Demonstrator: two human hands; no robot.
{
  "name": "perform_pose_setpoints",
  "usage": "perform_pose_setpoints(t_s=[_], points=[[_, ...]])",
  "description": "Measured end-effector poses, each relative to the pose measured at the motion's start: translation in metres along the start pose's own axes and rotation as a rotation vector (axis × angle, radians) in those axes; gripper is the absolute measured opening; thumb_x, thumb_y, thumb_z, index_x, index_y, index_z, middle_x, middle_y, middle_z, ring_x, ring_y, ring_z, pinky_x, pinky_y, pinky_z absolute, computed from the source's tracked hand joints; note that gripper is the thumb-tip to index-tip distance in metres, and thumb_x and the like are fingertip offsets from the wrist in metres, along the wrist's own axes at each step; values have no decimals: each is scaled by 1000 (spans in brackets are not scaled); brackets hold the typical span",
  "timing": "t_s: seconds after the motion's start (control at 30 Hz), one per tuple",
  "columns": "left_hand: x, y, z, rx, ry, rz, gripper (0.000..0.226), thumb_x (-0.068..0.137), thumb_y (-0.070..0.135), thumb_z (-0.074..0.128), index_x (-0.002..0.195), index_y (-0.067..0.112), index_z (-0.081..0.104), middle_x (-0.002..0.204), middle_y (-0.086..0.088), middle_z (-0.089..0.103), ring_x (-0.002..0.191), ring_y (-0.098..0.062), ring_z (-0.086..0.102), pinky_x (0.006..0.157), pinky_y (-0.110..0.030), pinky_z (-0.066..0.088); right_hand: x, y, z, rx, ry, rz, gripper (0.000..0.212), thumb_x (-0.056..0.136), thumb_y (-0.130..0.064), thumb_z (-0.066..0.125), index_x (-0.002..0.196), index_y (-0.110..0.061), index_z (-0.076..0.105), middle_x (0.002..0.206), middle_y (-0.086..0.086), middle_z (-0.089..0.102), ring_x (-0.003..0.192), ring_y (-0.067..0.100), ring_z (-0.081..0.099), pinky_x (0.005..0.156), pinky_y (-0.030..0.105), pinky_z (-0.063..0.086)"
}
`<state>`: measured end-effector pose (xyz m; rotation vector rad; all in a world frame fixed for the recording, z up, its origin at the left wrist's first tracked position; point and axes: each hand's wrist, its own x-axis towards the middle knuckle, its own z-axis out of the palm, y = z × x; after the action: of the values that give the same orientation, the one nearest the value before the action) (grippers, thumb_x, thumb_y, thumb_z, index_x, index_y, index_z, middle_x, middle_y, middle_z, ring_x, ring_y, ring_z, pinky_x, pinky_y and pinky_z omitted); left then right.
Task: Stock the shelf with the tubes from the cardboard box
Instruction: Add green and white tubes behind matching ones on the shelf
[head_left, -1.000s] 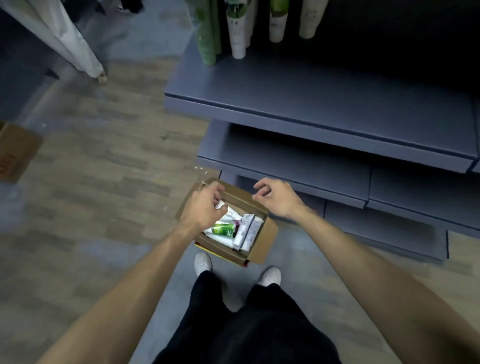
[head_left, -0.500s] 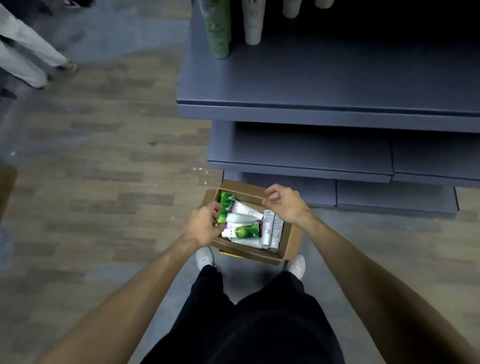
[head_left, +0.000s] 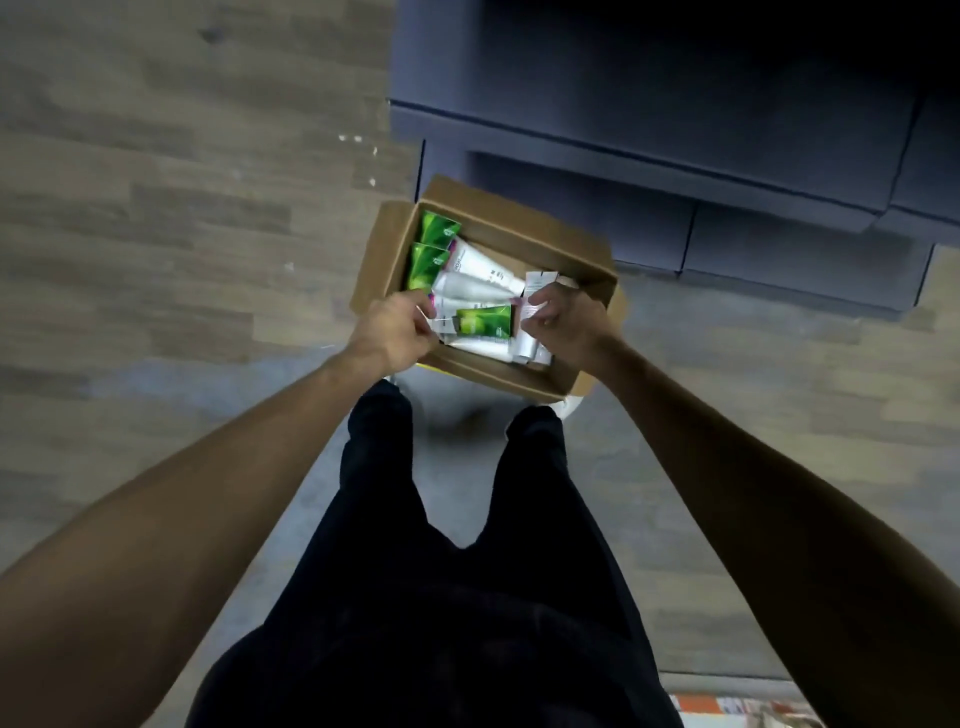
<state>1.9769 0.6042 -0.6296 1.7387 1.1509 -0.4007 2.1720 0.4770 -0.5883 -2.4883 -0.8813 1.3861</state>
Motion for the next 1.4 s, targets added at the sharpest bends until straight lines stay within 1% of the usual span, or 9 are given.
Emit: perform_pose_setpoints(t_s=[0.1, 0.27, 0.43, 0.6, 0.77, 1.0, 1.13, 1.23, 1.4], points=[[14, -2, 12, 14, -6, 10, 19, 78, 6, 71, 96, 12, 66, 80, -2, 68, 83, -27, 68, 81, -33, 55, 15, 14, 16, -43, -24, -4, 32, 89, -26, 64, 119, -16, 64, 120, 4, 69, 115, 25, 61, 93, 27, 43], [44, -11, 30, 113, -39, -12, 19, 80, 12, 70, 98, 16, 66, 85, 4, 68, 86, -18, 65, 77, -23, 50, 38, 39, 47, -29, -25, 88, 34, 86, -26, 64, 120, -18, 62, 113, 3, 72, 112, 26, 62, 93, 27, 43], [82, -26, 55, 321, -159, 28, 37, 82, 23, 74, 116, 16, 63, 113, -6, 67, 106, -25, 62, 94, -37, 51, 59, 69, 77, -54, 12, 174, 35, 87, -24, 64, 121, -16, 61, 120, 7, 66, 112, 29, 59, 89, 29, 46], [109, -40, 89, 560, -210, 115, 48, 86, 24, 67, 131, 14, 53, 128, -12, 54, 117, -32, 55, 93, -41, 49, 77, 94, 102, -46, 35, 240, 41, 87, -24, 63, 124, -8, 56, 125, 15, 61, 113, 35, 58, 86, 32, 47], [122, -42, 105, 606, -162, 207, 55, 85, 24, 70, 135, 12, 51, 138, -9, 46, 123, -32, 51, 97, -43, 46, 98, 97, 111, 46, 97, 292, 43, 89, -22, 60, 127, -5, 50, 128, 15, 58, 115, 35, 56, 85, 30, 46], [141, -43, 111, 793, -142, 296, 45, 82, 9, 69, 124, 9, 53, 122, -12, 52, 109, -34, 56, 89, -43, 48, 121, 105, 119, 148, 115, 389, 44, 90, -30, 61, 126, -8, 52, 128, 14, 60, 114, 32, 59, 77, 25, 40], [143, -47, 108, 807, -167, 364, 32, 83, 3, 66, 114, 11, 60, 118, -7, 48, 102, -31, 58, 81, -42, 51, 127, 107, 122, 158, 139, 390, 45, 93, -33, 59, 128, -6, 50, 130, 15, 59, 116, 33, 58, 87, 30, 47], [141, -48, 107, 797, -181, 360, 26, 86, 7, 63, 110, 15, 57, 116, -5, 52, 98, -33, 60, 75, -41, 50, 132, 109, 123, 204, 127, 388, 47, 96, -34, 56, 131, -5, 47, 133, 15, 56, 119, 32, 56, 88, 30, 46], [138, -50, 108, 796, -172, 342, 32, 86, 4, 57, 116, 16, 54, 120, -7, 57, 102, -36, 60, 76, -38, 45, 134, 115, 120, 339, 118, 336, 40, 98, -32, 52, 131, -9, 51, 130, 12, 58, 117, 30, 56, 87, 28, 43]])
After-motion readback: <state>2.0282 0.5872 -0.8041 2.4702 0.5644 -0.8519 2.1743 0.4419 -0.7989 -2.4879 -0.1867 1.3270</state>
